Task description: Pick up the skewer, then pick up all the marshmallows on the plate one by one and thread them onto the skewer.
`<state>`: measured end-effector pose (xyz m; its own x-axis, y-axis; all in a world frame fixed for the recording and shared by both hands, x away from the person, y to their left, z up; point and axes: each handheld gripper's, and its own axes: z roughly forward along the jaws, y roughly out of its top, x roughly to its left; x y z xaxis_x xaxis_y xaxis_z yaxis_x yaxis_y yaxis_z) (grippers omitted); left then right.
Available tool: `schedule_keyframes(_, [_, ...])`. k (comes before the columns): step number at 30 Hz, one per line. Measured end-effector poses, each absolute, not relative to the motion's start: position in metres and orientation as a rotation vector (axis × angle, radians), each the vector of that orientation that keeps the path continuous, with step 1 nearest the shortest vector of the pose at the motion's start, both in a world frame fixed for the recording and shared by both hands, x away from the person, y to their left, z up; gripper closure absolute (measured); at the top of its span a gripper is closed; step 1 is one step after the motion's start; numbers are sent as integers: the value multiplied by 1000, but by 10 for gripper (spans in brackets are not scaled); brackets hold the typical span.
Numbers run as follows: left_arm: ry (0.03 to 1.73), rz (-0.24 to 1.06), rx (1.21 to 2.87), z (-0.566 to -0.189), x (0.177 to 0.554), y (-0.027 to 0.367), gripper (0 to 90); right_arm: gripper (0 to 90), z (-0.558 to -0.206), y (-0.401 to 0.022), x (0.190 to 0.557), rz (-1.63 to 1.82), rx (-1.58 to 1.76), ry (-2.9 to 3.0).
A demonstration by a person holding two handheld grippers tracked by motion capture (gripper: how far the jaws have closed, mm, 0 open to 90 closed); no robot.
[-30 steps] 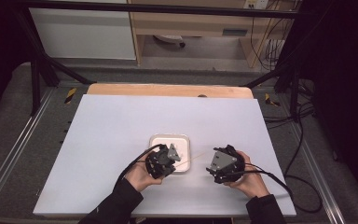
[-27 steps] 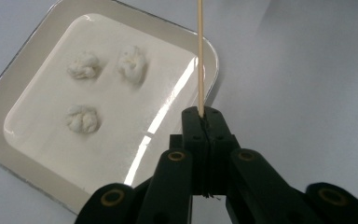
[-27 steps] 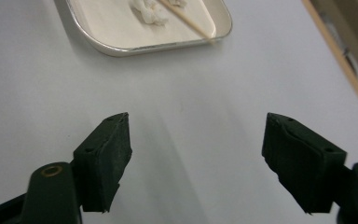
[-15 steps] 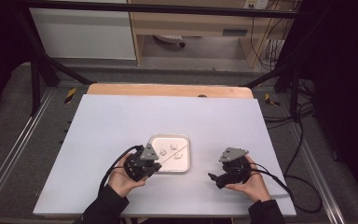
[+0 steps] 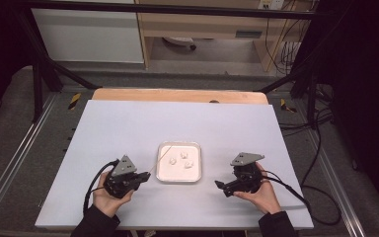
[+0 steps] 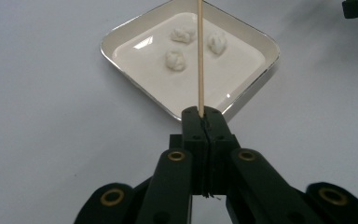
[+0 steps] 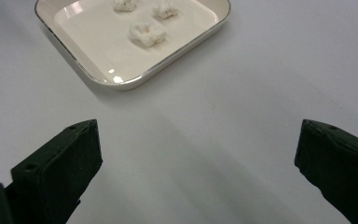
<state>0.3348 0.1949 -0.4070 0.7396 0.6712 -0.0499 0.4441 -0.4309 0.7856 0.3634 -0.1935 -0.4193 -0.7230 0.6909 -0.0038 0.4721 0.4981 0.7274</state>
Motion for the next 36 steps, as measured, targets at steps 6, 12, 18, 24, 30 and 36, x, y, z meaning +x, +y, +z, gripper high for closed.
schedule_keyframes(6, [852, 361, 2056, -411, 330, 206, 887, 8, -413, -178, 369, 1091, 999, 2440])
schedule_keyframes(12, [844, 365, 2050, -413, 323, 211, 887, 8, -410, -163, 375, 1160, 1024, 2409])
schedule_keyframes(18, [846, 364, 2037, -415, 321, 214, 887, 8, -408, -150, 383, 1168, 1041, 2405])
schedule_keyframes(24, [856, 366, 2034, -417, 321, 214, 888, 8, -407, -136, 393, 1180, 1059, 2386])
schedule_keyframes(30, [874, 366, 2026, -418, 322, 217, 887, 8, -410, -121, 406, 1165, 1075, 2391])
schedule_keyframes(36, [872, 357, 2028, -418, 324, 216, 888, 50, -419, -106, 416, 1163, 1090, 2408])
